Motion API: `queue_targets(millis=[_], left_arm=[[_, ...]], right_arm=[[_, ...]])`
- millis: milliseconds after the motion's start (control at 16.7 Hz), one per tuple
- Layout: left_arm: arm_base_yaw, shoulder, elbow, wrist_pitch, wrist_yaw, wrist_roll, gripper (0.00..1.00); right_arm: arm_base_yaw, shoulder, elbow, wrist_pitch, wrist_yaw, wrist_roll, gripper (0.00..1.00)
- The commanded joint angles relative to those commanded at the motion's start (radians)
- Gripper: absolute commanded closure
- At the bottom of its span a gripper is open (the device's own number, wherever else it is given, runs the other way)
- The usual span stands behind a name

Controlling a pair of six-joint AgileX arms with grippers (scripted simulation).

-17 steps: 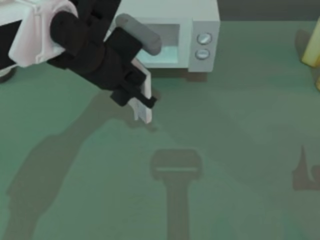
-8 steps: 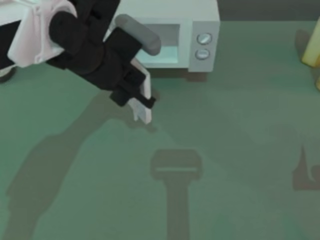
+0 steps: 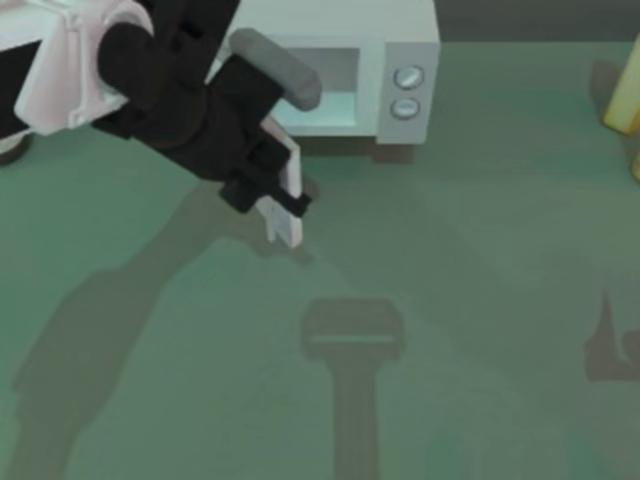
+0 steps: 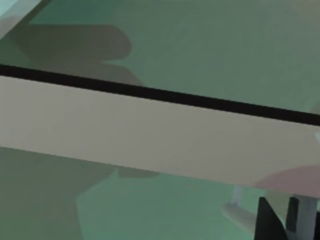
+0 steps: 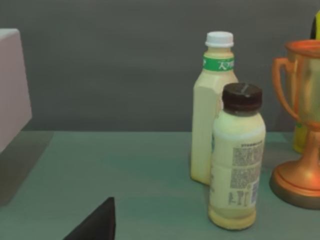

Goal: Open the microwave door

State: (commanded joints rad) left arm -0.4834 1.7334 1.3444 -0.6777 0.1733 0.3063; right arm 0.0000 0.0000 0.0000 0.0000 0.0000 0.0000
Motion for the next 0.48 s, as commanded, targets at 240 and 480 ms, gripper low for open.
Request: queue_targets(millis=[240,480], left_arm=[[0.0,0.0,0.0,0.0,0.0,0.0,1.0],[0.01,-0.005,-0.008,-0.009,0.021,0.032,1.0]], right_arm=[[0.0,0.0,0.0,0.0,0.0,0.0,0.0],[0.0,0.0,0.0,0.0,0.0,0.0,0.0]])
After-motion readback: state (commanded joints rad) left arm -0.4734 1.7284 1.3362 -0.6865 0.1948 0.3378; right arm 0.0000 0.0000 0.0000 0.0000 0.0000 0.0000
